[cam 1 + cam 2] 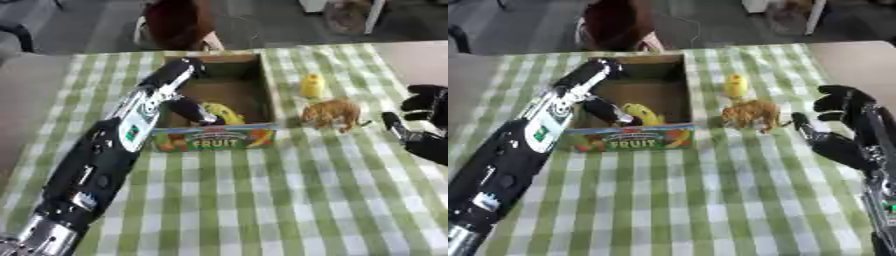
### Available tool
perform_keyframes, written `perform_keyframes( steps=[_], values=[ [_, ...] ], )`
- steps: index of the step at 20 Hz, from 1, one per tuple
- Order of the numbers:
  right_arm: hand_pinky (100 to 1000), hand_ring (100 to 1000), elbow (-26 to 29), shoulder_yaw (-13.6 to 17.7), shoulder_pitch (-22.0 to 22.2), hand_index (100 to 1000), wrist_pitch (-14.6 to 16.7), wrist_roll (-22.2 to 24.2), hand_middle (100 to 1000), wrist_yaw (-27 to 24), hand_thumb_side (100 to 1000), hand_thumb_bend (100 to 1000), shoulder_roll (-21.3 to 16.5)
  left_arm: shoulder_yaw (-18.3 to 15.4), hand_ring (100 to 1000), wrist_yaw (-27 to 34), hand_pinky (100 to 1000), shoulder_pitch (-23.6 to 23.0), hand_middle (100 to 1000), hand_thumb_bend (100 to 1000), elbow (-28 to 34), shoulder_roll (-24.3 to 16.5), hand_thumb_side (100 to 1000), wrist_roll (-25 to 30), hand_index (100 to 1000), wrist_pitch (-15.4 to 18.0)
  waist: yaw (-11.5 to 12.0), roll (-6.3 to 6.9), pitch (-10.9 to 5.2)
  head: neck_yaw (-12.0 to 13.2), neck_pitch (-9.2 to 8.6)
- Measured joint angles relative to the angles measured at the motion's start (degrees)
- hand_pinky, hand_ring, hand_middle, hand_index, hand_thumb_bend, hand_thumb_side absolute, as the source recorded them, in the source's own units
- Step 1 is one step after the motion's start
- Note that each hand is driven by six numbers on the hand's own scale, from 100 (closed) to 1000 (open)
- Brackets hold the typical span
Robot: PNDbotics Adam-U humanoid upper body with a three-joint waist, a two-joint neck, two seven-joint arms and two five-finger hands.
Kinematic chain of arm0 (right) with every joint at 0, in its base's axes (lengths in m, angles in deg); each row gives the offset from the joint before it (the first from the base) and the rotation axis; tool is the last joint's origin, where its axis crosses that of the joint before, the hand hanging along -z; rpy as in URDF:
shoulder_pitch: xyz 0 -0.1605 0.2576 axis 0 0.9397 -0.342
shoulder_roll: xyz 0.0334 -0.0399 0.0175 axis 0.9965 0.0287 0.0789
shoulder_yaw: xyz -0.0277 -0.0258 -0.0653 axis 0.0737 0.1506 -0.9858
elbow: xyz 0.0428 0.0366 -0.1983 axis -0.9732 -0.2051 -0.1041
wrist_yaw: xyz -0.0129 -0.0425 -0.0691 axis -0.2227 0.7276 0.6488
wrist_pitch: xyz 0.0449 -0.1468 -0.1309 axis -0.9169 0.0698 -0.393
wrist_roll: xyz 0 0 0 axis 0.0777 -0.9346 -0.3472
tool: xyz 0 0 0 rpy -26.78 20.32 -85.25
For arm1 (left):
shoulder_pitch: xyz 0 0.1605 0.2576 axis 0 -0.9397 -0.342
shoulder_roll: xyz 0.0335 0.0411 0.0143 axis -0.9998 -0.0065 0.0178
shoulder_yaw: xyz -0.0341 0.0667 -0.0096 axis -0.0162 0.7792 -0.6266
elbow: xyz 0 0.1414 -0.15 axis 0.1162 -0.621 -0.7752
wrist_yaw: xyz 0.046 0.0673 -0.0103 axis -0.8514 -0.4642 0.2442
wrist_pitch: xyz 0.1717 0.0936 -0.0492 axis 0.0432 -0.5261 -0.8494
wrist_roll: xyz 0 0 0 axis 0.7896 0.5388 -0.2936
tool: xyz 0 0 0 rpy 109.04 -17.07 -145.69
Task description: Pick up objects on the table and place them in the box.
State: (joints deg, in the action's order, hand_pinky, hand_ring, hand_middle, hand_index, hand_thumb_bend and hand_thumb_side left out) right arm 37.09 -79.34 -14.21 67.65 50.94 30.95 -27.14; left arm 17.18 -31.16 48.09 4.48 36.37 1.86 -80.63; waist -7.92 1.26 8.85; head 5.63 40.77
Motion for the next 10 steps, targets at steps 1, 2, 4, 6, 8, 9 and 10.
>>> perform_keyframes(
  steps=[1, 2, 4, 6, 8, 9, 10],
  values=[
    [648, 669, -0.1, 0.0, -0.6, 762, 0.0, 0.0, 575, 0.2, 100, 389, -0.5, -0.3, 710, 3.8, 734, -0.9, 658, 835, 1.9, -0.6, 245, -1.0, 727, -0.5, 0.2, -0.01, 0.00, -0.2, 0.00],
    [648, 669, -0.3, 0.0, -1.2, 762, 0.0, 0.0, 575, 0.4, 100, 390, -1.0, -0.6, 708, 7.9, 732, -2.0, 656, 829, 3.8, -1.3, 242, -2.1, 727, -1.0, 0.3, -0.01, 0.00, -0.3, -0.01],
    [649, 670, -0.8, -0.1, -2.6, 764, 0.1, 0.1, 576, 0.9, 100, 394, -2.3, -1.2, 692, 15.7, 717, -4.2, 642, 799, 8.0, -2.8, 214, -4.2, 721, -2.2, 0.7, 0.02, 0.01, -0.7, -0.02],
    [650, 672, -1.5, -0.3, -4.2, 765, 0.2, 0.3, 579, 1.4, 100, 399, -3.7, -1.7, 686, 22.3, 709, -6.8, 635, 783, 12.4, -4.4, 198, -6.2, 718, -3.4, 1.0, 0.06, 0.05, -1.0, -0.04],
    [650, 672, -2.4, -0.7, -5.6, 765, 0.3, 0.6, 579, 1.9, 100, 399, -5.1, -2.2, 686, 27.2, 709, -9.3, 635, 783, 16.5, -5.9, 198, -7.7, 718, -4.6, 1.3, 0.10, 0.11, -1.3, -0.05],
    [650, 672, -2.8, -0.8, -6.0, 765, 0.4, 0.8, 579, 2.1, 100, 399, -5.5, -2.4, 686, 28.9, 709, -9.9, 635, 783, 18.1, -6.4, 198, -8.3, 718, -5.2, 1.3, 0.10, 0.16, -1.4, -0.05],
    [650, 672, -3.1, -0.8, -6.2, 765, 0.5, 0.9, 579, 2.3, 100, 399, -5.8, -2.4, 686, 30.1, 709, -10.2, 635, 783, 19.3, -6.7, 198, -8.7, 718, -5.7, 1.3, 0.11, 0.18, -1.4, -0.05]
  ],
)
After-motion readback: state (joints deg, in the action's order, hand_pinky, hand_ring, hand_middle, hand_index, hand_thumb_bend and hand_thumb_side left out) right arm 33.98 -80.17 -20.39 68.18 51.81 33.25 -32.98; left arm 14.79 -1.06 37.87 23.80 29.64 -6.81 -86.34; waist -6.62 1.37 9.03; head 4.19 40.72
